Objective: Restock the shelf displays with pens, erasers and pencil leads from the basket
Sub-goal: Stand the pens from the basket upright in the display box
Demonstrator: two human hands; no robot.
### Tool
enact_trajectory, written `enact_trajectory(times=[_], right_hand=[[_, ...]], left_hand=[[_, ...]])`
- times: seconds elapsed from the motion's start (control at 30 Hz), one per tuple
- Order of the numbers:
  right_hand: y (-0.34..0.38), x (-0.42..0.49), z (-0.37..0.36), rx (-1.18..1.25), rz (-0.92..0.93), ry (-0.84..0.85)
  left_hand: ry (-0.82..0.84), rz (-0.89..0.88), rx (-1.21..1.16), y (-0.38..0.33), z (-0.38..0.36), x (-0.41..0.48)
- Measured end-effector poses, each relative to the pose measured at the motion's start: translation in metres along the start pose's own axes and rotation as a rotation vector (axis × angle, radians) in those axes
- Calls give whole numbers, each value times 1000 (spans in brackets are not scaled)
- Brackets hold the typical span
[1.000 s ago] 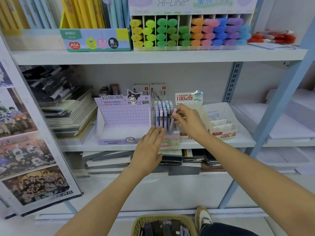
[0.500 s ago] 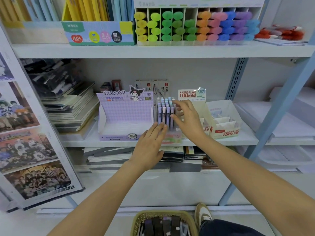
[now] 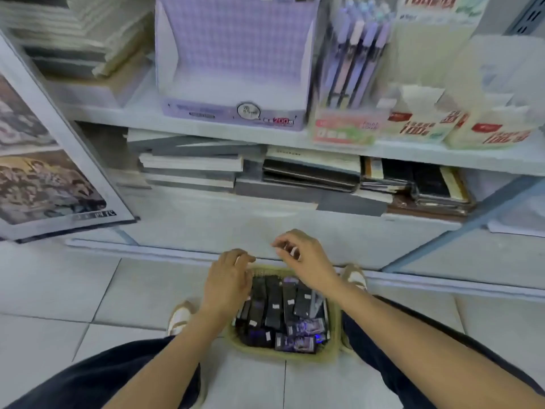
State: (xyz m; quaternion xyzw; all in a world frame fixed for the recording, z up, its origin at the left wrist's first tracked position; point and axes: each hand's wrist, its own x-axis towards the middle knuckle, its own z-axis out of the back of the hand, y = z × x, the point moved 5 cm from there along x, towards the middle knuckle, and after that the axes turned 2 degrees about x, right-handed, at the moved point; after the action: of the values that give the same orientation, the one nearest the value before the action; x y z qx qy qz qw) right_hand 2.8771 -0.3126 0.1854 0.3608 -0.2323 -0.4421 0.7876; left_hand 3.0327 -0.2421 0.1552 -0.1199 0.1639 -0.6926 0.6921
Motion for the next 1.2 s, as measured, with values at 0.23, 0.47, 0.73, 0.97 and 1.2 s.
enact_trajectory(times=[0.23,0.47,0.73,0.97,1.2], right_hand=[[-128,-36,-144,-20,-361,411],[-178,-2,-226,96,-604,449],[-199,19,-282,153,-856,369],[-209,26,-287,-22,-769,419],[-206,25,-289,-67,-753,438]], left_hand=[[541,234,35,94,-155,-65],[620,163,42,121,-211,-95],[435,209,-96,136,-210,-94],[436,250,-152,140,-218,-93],[434,273,-159,141,-218,-91]])
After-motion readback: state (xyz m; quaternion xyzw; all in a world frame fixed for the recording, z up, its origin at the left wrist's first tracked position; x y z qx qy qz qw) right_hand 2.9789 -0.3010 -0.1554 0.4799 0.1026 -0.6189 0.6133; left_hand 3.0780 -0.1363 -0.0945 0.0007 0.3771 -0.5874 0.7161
